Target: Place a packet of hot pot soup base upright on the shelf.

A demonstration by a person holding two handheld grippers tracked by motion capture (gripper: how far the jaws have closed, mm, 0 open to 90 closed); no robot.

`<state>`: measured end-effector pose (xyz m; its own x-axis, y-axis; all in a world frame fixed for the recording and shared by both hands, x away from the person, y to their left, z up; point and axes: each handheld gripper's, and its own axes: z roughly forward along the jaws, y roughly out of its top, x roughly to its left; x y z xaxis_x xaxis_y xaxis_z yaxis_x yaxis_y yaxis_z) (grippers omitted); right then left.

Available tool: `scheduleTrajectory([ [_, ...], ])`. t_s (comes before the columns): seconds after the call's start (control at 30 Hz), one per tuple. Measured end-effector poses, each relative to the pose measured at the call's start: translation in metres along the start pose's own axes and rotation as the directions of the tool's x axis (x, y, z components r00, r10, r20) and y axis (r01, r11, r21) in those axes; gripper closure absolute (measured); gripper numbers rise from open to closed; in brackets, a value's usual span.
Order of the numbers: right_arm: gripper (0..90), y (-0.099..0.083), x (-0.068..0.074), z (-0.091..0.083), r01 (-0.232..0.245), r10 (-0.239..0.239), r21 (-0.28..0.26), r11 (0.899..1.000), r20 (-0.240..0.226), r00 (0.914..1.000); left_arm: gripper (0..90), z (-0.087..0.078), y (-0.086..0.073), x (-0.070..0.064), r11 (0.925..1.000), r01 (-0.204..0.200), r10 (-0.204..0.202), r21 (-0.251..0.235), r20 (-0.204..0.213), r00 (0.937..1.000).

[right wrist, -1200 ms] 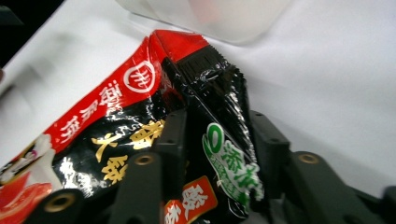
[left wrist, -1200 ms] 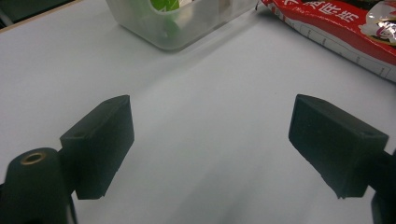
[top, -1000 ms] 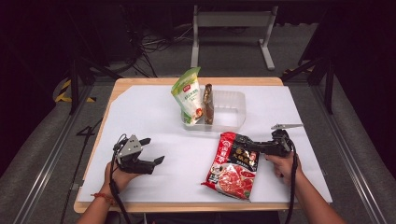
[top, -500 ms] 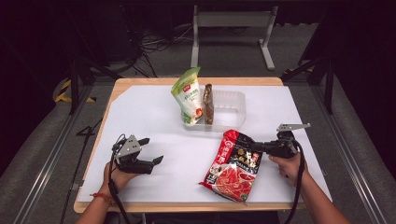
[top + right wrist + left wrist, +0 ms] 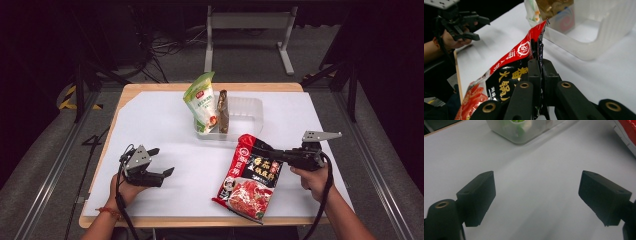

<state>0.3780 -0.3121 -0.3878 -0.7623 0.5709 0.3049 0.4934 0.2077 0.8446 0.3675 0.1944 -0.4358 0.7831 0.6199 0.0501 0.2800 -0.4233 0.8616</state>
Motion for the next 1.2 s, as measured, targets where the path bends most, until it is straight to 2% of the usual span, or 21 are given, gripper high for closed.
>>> scheduleTrajectory([
  [0.17,87.6,0.008,0.008,-0.001,-0.002,0.001,-0.027,1.000,-0.027,0.9996,15.2,0.000,0.001,-0.001,0.9999,-0.010,0.010,0.003,-0.004,0.9999],
  [0.57,87.8,0.029,0.041,-0.009,0.075,-0.077,-0.073,0.995,-0.036,0.9963,15.0,-0.002,0.005,-0.006,0.9996,-0.027,0.027,-0.004,-0.023,0.9994],
  [0.7,87.7,0.040,0.051,-0.013,0.094,-0.097,-0.090,0.991,-0.021,0.9951,15.0,-0.002,0.005,-0.005,0.9997,-0.024,0.024,-0.004,-0.029,0.9993],
  [0.83,87.6,0.049,0.060,-0.017,0.128,-0.130,-0.098,0.987,-0.009,0.9915,15.0,-0.004,0.005,-0.004,0.9998,-0.005,0.005,-0.017,-0.027,0.9996],
  [0.97,88.4,0.058,0.065,-0.022,0.151,-0.152,-0.110,0.982,-0.001,0.9884,14.9,-0.005,0.005,-0.004,0.9998,-0.009,0.008,-0.016,-0.028,0.9996],
  [1.2,88.5,0.069,0.066,-0.029,0.172,-0.168,-0.124,0.977,0.039,0.9850,14.9,-0.003,0.005,-0.003,0.9999,-0.013,0.013,-0.011,-0.024,0.9996],
])
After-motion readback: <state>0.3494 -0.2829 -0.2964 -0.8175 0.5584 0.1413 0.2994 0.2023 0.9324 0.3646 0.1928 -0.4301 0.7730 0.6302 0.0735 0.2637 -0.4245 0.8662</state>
